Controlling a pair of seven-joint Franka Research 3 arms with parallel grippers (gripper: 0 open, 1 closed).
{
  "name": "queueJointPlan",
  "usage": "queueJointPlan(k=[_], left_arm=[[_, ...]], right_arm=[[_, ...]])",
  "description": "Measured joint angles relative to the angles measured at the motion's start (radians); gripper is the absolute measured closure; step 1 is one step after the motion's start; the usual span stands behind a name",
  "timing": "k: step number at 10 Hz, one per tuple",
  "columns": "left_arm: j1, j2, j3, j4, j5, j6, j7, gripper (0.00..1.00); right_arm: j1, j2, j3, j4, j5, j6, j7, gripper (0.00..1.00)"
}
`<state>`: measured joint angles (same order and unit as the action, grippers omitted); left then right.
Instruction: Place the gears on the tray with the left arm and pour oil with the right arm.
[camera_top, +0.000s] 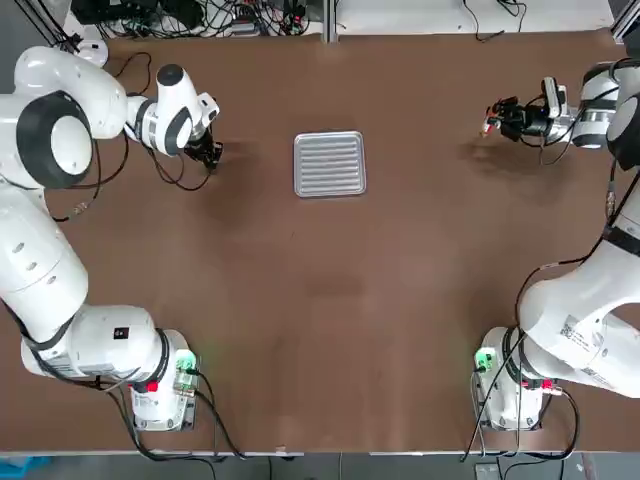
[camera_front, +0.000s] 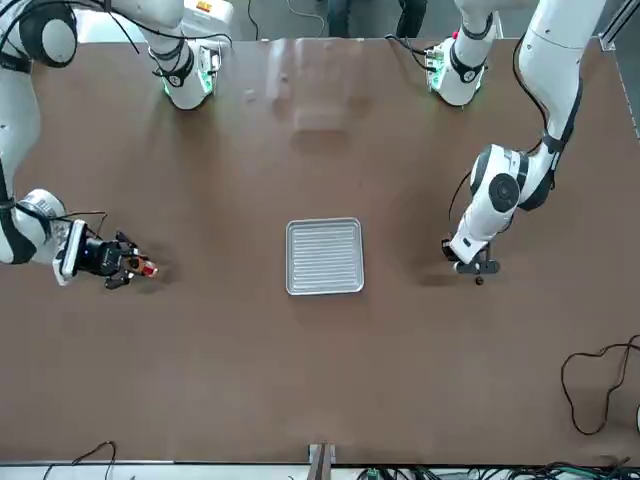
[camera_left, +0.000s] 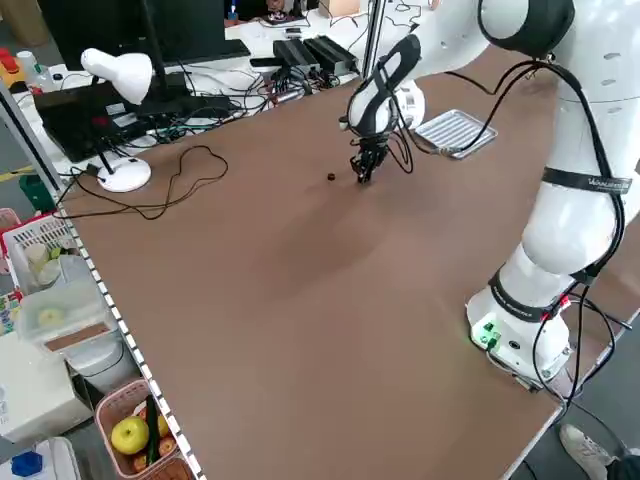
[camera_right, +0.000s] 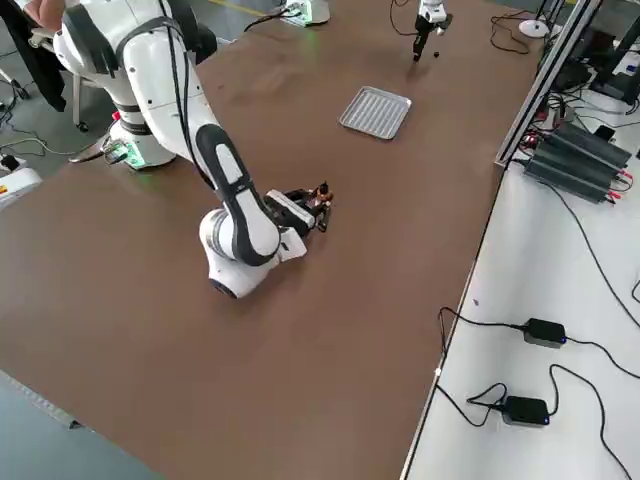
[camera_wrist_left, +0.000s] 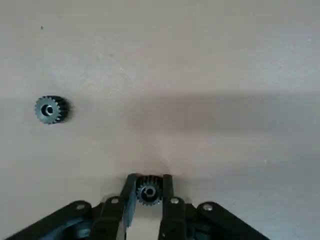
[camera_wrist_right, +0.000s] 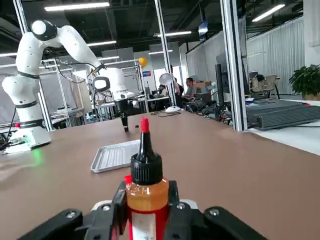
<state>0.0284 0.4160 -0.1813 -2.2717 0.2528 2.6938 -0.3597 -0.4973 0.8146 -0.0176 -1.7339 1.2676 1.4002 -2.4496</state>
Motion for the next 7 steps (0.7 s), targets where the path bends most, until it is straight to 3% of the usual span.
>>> queueJointPlan(k=[3,5,7], left_arm=[[0.000,-0.001,-0.016,0.007,0.000,0.003,-0.048,0.75],[-0.003,-0.005,-0.112,0.038,0.000,-0.018,-0.206,0.75],[-0.016,-0.008,-0.239,0.123,0.000,-0.116,-0.402,0.75]], right_arm=[[0.005,-0.008,0.001,0.014,0.000,-0.011,0.040,0.66],[0.019,-0.040,0.002,0.017,-0.001,-0.013,0.096,0.66],[0.034,-0.076,0.002,0.017,-0.001,-0.013,0.163,0.66]])
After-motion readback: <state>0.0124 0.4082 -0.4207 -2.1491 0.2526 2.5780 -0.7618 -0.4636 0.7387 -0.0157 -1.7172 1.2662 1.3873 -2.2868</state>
